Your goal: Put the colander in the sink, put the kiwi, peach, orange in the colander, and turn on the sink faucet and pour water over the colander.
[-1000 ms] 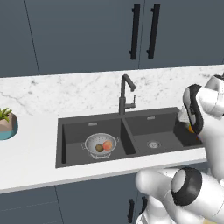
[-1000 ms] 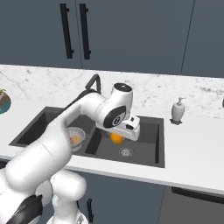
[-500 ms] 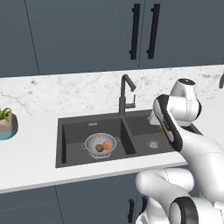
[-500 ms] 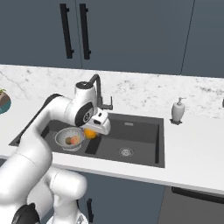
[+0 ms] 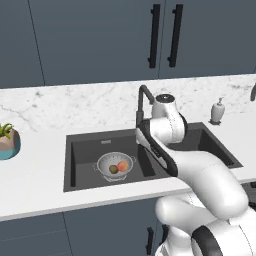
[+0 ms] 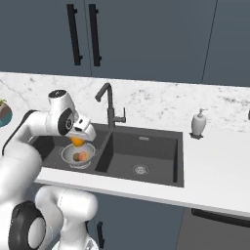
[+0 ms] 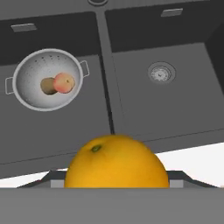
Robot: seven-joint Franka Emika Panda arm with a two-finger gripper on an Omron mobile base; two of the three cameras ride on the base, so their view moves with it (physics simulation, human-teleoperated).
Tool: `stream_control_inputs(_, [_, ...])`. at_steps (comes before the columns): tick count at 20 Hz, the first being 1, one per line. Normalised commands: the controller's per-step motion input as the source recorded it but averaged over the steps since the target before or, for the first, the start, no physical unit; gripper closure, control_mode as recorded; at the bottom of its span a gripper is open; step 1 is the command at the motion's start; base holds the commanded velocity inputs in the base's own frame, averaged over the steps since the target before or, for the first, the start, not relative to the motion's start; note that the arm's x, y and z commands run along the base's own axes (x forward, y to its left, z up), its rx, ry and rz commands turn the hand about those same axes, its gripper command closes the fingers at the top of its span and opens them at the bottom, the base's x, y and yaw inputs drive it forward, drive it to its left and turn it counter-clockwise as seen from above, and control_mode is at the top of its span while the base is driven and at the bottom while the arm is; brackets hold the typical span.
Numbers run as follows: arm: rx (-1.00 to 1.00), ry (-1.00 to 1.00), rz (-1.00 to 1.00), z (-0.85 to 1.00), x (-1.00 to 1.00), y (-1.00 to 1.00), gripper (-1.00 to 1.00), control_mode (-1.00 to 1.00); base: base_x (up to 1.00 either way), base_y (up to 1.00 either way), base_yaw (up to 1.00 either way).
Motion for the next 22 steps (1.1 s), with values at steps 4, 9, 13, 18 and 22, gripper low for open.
stream_control_inputs(4, [-0.07, 0.01, 0.0, -0.24, 0.6, 0.74, 1.0, -1.0, 0.0, 0.0, 0.0])
stream_control_inputs(9, [0.0, 0.07, 0.0, -0.43, 0.51, 0.49, 1.0, -1.0, 0.0, 0.0, 0.0])
stream_control_inputs(13, [0.04, 0.01, 0.0, -0.42, 0.17, 0.45, 1.0, -1.0, 0.0, 0.0, 0.0])
stream_control_inputs(18, [0.04, 0.05, 0.0, -0.43, 0.32, 0.35, 1.0, -1.0, 0.0, 0.0, 0.0])
stream_control_inputs(22, [0.03, 0.0, -0.03, -0.49, 0.46, 0.21, 1.0, -1.0, 0.0, 0.0, 0.0])
